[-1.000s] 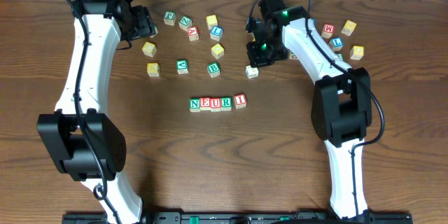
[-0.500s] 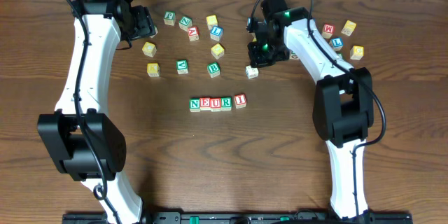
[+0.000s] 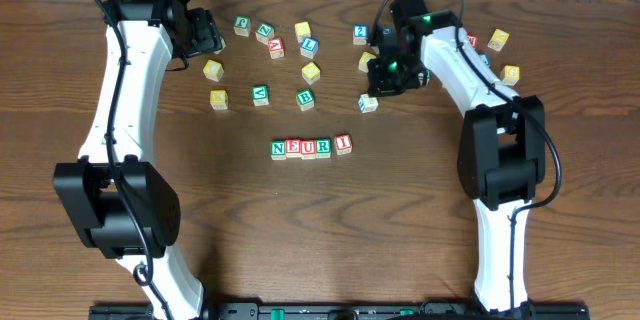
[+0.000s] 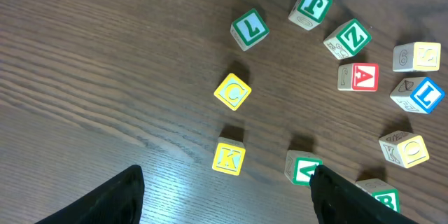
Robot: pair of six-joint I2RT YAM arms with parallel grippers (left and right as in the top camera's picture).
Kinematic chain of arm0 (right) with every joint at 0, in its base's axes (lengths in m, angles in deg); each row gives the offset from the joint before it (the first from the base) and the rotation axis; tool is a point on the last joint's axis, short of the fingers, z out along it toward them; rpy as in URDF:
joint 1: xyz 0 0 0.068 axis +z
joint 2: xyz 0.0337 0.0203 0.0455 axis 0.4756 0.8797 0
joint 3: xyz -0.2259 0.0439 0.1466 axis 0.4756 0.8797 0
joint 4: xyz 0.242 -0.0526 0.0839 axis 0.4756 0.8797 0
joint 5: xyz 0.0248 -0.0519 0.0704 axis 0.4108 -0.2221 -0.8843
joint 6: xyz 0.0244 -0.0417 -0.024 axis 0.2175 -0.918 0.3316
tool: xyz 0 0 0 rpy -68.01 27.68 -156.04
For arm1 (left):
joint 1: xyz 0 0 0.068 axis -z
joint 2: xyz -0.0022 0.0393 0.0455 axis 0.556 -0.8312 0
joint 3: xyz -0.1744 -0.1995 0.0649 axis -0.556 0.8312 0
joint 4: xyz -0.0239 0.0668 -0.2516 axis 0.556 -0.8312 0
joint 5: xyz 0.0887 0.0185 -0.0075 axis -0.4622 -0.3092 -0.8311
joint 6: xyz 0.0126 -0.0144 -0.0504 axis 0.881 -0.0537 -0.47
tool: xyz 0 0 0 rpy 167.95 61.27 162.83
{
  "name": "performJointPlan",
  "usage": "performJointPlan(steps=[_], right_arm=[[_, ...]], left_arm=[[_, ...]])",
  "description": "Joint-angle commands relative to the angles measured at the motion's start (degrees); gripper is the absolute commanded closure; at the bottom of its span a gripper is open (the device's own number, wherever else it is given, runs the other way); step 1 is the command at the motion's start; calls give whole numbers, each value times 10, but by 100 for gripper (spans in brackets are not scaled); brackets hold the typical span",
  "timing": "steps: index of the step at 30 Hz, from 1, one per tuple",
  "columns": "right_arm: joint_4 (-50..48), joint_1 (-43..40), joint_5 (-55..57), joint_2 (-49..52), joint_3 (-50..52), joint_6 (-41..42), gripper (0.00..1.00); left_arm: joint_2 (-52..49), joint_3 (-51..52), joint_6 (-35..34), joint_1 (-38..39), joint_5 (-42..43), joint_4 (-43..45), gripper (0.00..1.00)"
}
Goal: Spell out NEURIPS
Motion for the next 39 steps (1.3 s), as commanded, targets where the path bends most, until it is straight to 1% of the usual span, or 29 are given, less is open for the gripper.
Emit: performJointPlan(steps=[1,16,22,25,26,28,30,32,34,36,37,39], right_arm=[[10,-16,67,22,25,2,99],[17,-18,71,20,37,2,99],[30,-17,73,-2,27,2,99],[39,-16,95,-26,15,2,98],[40,-16,102,-33,13,2,96],[40,-14,112,-50,11,-13,88],[40,-12,112,-60,11,-39,76],[35,-8,112,-62,11,-46,73],[26,-2,112,-62,12,-45,73],[9,6,112,-57,12,-45,76],[1,9,114,-56,12,-40,78],[-19,18,139,-51,12,-9,87]], left_arm=[[2,9,1,2,-3,-1,25],[2,9,1,2,-3,-2,25],[2,9,1,2,-3,-1,25],[2,9,1,2,-3,-1,25],[2,9,1,2,-4,-1,25],[2,9,1,2,-3,-1,25],[2,9,1,2,-4,-1,25],[2,9,1,2,-3,-1,25],[2,9,1,2,-3,-1,25],[2,9,1,2,-3,-1,25],[2,9,1,2,-3,-1,25],[2,9,1,2,-3,-1,25]])
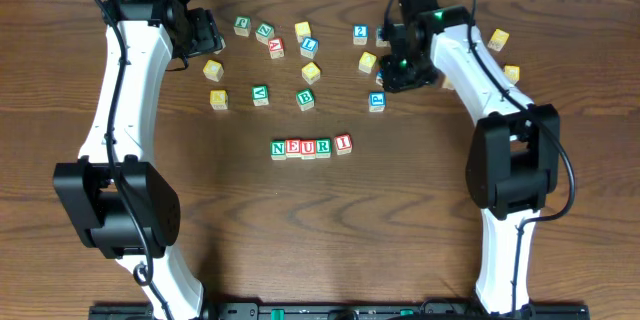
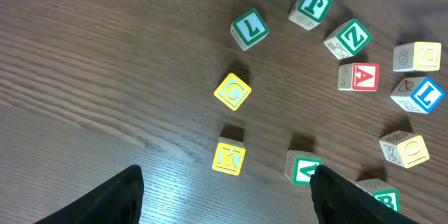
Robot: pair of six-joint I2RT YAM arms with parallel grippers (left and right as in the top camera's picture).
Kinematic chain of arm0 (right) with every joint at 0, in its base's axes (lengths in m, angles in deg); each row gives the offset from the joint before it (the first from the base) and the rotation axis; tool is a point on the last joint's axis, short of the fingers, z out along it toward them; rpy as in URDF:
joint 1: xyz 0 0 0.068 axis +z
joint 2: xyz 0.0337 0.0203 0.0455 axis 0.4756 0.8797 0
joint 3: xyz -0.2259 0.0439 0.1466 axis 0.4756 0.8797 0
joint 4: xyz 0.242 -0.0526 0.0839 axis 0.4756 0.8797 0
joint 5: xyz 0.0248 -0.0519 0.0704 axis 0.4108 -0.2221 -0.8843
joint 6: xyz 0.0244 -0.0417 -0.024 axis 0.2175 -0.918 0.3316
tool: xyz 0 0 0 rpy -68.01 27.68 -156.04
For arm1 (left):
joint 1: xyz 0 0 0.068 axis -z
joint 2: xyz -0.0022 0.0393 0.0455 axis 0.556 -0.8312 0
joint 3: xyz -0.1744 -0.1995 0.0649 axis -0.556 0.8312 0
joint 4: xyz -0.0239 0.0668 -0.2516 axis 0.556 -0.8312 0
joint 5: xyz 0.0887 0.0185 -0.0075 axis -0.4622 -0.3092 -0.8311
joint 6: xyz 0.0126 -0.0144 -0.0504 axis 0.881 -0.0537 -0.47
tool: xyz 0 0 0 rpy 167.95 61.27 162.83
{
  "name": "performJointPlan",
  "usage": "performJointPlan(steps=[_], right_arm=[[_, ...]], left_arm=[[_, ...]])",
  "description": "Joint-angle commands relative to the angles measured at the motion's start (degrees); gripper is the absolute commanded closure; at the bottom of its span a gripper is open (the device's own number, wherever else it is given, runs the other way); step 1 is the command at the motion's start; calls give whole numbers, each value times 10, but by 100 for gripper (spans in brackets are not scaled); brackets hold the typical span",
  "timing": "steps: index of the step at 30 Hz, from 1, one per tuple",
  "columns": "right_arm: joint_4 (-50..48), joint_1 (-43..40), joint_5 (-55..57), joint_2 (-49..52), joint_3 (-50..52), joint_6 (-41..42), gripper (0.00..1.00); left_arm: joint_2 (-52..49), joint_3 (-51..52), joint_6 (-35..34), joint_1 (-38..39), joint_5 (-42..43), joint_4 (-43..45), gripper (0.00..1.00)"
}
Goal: Spell out NEURIPS
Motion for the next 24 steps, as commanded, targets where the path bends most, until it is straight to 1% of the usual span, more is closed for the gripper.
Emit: performJointPlan(steps=[1,2,3,7,14,24], right_arm=[[-24,21,47,4,-6,38,91],[-38,26,61,11,-6,56,96],[-44,28,60,15,-6,57,99],[-58,33,60,33,-6,63,99],[-56,38,58,46,-6,63,99],[2,43,58,46,-6,62,99]], left_arm=[[2,9,1,2,-3,-1,25],[2,9,1,2,-3,-1,25],[2,9,1,2,-3,-1,25],[2,9,1,2,-3,-1,25],[2,9,1,2,-3,-1,25],[2,9,1,2,-3,-1,25]])
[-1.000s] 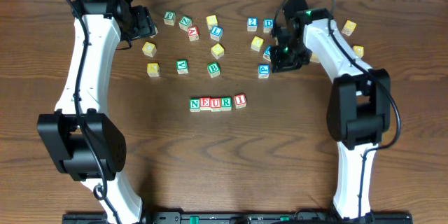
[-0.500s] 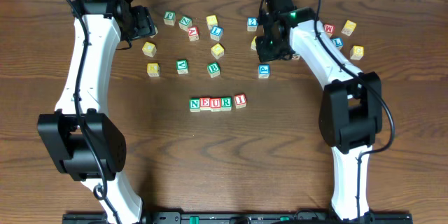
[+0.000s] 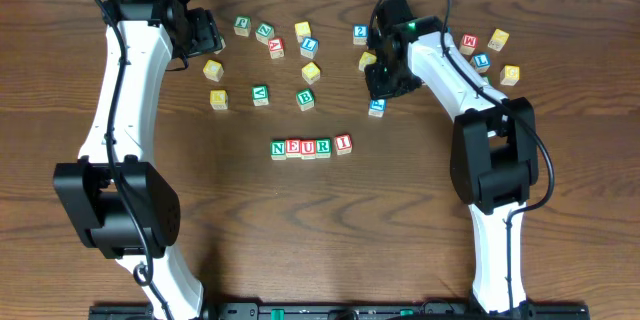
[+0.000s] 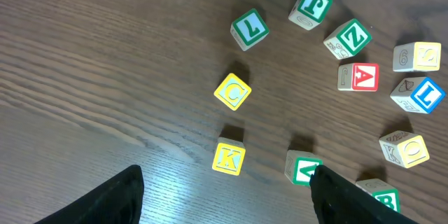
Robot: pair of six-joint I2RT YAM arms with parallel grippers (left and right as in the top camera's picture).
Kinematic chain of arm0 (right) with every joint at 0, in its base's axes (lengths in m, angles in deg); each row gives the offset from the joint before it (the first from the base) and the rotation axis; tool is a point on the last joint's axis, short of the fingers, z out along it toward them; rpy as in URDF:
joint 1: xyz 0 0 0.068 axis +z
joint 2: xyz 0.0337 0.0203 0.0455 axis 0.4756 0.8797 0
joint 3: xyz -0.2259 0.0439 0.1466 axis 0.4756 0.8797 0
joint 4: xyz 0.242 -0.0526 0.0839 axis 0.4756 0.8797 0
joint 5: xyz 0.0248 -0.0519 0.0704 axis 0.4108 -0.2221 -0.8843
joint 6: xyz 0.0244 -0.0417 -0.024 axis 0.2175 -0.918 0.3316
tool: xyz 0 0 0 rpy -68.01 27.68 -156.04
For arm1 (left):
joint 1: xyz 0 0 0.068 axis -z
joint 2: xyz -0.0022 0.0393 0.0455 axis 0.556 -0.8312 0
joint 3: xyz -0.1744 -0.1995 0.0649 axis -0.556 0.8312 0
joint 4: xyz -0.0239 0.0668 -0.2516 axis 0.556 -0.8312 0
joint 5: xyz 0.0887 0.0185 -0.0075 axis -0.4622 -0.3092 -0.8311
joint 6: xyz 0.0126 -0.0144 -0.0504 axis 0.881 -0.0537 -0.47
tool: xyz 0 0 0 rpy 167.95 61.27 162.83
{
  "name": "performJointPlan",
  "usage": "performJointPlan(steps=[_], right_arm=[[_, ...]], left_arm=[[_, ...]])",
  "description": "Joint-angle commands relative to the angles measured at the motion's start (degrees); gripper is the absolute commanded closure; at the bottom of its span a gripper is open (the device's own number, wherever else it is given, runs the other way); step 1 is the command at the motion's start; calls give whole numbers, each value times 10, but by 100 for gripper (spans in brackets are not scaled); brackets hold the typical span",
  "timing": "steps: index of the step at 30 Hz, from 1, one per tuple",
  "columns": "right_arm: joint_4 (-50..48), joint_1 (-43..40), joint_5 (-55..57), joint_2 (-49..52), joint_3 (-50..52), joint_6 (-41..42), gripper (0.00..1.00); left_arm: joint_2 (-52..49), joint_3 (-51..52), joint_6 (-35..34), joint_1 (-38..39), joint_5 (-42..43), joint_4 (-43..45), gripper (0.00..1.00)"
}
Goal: Spell out NEURIPS
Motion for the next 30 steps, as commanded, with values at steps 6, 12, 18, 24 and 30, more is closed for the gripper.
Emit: performJointPlan(steps=[6,12,18,24,30], right_arm=[[50,25,4,5,-6,-4,99],[77,45,4,5,-6,-3,99],[94,50,4,5,-6,3,99],[115,50,4,5,-6,3,99],[126,55,6,5,-6,3,99]], left_arm=[[2,9,1,2,-3,-1,25],[2,9,1,2,-3,-2,25],[2,9,1,2,-3,-2,25],[2,9,1,2,-3,-3,25],[2,9,1,2,-3,-6,25]])
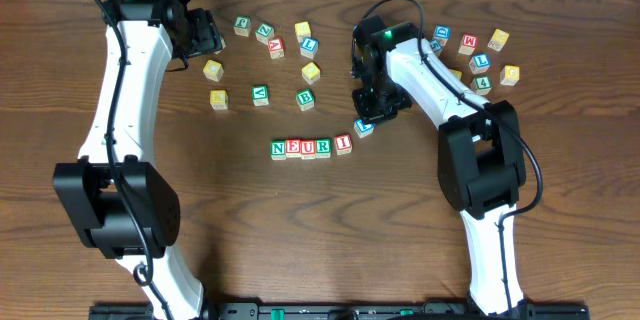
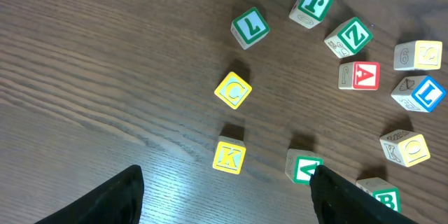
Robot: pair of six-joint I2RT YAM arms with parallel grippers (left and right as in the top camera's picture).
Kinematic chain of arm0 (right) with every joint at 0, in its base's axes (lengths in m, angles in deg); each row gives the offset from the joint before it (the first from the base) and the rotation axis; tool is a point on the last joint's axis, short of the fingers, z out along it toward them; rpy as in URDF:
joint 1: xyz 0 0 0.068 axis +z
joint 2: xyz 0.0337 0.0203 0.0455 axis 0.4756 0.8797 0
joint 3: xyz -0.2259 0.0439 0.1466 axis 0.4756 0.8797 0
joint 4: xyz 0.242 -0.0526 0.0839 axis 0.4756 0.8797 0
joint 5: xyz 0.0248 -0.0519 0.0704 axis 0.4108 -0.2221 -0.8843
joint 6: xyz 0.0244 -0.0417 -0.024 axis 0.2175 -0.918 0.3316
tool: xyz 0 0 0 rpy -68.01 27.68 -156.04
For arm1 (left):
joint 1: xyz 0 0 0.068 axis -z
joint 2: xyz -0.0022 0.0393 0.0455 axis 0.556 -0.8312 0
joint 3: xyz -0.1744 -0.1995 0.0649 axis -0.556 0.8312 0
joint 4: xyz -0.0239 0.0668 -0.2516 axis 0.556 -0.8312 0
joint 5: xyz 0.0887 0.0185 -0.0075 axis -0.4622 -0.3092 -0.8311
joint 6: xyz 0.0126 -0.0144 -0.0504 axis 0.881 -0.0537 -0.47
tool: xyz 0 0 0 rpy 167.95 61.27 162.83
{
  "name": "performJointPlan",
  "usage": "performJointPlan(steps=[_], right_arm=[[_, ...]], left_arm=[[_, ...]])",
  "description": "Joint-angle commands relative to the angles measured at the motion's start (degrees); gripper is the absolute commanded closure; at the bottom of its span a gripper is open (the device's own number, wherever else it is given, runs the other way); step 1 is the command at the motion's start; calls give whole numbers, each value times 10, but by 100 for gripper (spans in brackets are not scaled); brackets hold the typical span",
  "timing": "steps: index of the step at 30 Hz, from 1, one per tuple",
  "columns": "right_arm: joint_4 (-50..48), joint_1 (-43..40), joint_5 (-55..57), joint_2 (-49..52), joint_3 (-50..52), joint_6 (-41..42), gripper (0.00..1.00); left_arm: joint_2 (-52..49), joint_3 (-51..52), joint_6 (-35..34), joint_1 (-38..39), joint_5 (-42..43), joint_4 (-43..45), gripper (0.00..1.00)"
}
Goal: Spell out NEURIPS
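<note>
On the table lies a row of blocks reading N E U R I (image 1: 312, 147). A blue-lettered block (image 1: 364, 127) sits tilted just right of the I and a little behind it. It is at the fingertips of my right gripper (image 1: 370, 115), which looks shut on it; the fingers hide its letter. My left gripper (image 1: 200, 35) hangs at the far left of the table. In the left wrist view this gripper (image 2: 227, 199) is open, with bare wood between its fingers, above a yellow K block (image 2: 229, 157).
Loose blocks lie scattered behind the row: a yellow C (image 2: 232, 90), a green L (image 2: 250, 28), a green Z (image 2: 348, 37), a red A (image 2: 359, 75) and a blue L (image 2: 418, 94). Another cluster (image 1: 481, 61) lies at the far right.
My right gripper has moved from the back middle toward the row's right end. The blue block came with it and now sits beside the I. The left arm has not moved.
First my right gripper stood over a block behind the row. Then it was drawn back to the right, the blue block lying free on the table. Then it was back at the block, and now the block sits beside the I. The left gripper stayed open and still.
</note>
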Motion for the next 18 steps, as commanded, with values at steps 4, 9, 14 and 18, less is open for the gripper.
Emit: performJointPlan(steps=[4,9,14,18], right_arm=[[2,3,3,5,-16,3,99],[36,1,45,5,-75,7,99],[-2,1,76,5,-85,18,99],[-37,3,12,6,-76,4,99]], left_arm=[[2,9,1,2,-3,-3,25],[2,9,1,2,-3,-5,25],[2,9,1,2,-3,-5,25],[2,9,1,2,-4,-5,25]])
